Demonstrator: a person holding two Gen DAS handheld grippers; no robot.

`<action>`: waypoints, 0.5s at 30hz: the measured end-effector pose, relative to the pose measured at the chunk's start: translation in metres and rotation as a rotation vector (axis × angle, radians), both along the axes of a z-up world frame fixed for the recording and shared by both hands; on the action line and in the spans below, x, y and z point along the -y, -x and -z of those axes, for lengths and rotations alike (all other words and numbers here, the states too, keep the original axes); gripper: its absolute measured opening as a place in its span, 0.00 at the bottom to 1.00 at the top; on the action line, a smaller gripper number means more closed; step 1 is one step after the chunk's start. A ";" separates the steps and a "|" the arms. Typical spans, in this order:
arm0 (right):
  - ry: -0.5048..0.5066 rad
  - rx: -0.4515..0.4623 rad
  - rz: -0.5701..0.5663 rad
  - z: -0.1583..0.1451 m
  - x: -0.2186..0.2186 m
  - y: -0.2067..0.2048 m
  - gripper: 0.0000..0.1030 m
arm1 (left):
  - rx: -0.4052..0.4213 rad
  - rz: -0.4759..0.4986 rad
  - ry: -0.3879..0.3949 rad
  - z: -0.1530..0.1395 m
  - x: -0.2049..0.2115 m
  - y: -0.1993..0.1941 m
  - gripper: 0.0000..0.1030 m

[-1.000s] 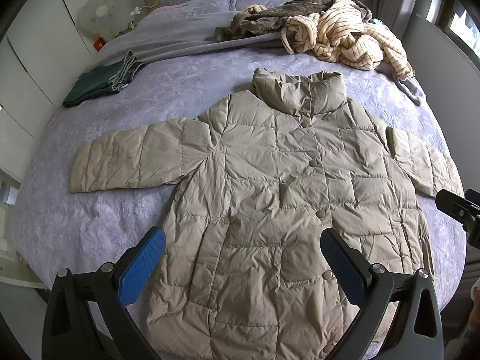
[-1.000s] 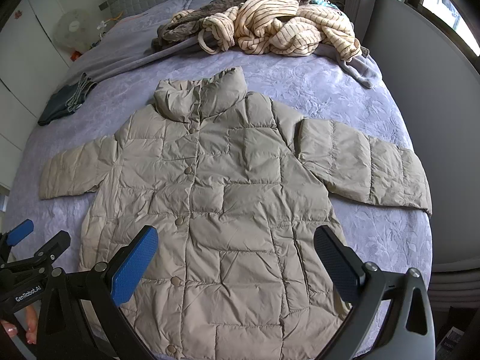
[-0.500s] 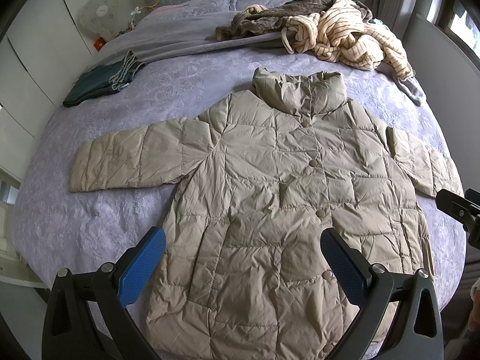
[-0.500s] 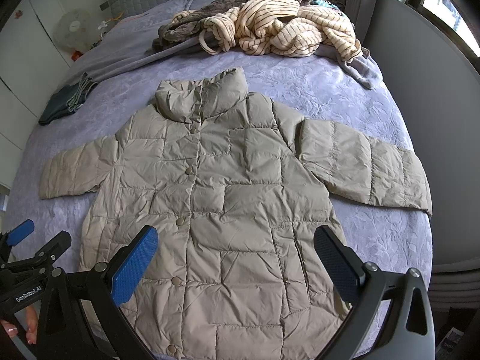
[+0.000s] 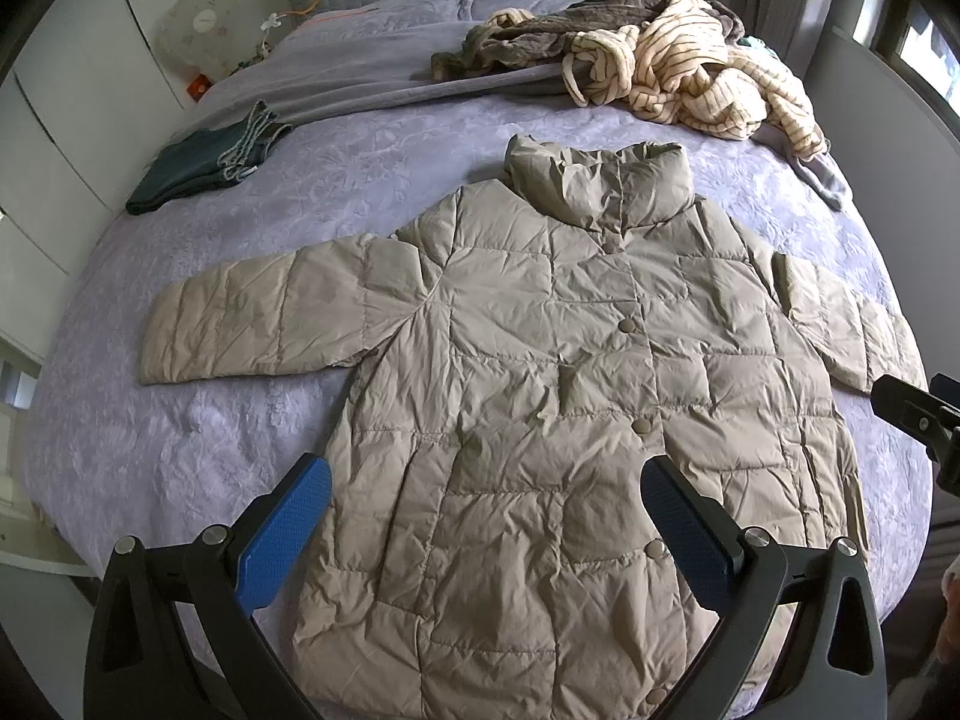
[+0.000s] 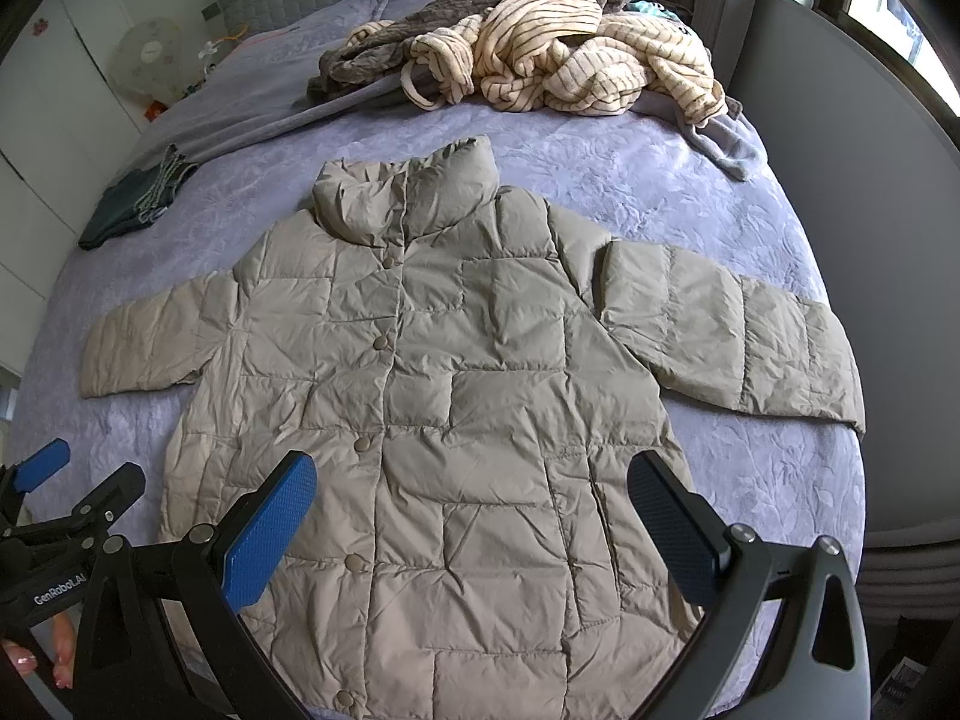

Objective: Fold large clothes

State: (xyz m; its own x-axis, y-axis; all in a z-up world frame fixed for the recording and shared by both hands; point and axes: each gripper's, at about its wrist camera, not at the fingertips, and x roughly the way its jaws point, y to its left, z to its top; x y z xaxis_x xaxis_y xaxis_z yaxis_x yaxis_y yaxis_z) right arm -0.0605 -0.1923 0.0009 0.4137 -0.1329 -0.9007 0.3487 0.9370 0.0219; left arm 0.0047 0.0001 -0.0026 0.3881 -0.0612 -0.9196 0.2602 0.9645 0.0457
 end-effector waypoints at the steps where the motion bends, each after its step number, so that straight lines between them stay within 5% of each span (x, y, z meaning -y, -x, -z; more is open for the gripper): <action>1: 0.001 0.000 0.000 0.000 0.000 0.000 1.00 | 0.000 0.000 0.000 0.000 0.000 0.000 1.00; 15: -0.001 0.000 0.000 0.001 0.001 0.000 1.00 | -0.001 -0.002 0.000 0.000 -0.002 0.000 1.00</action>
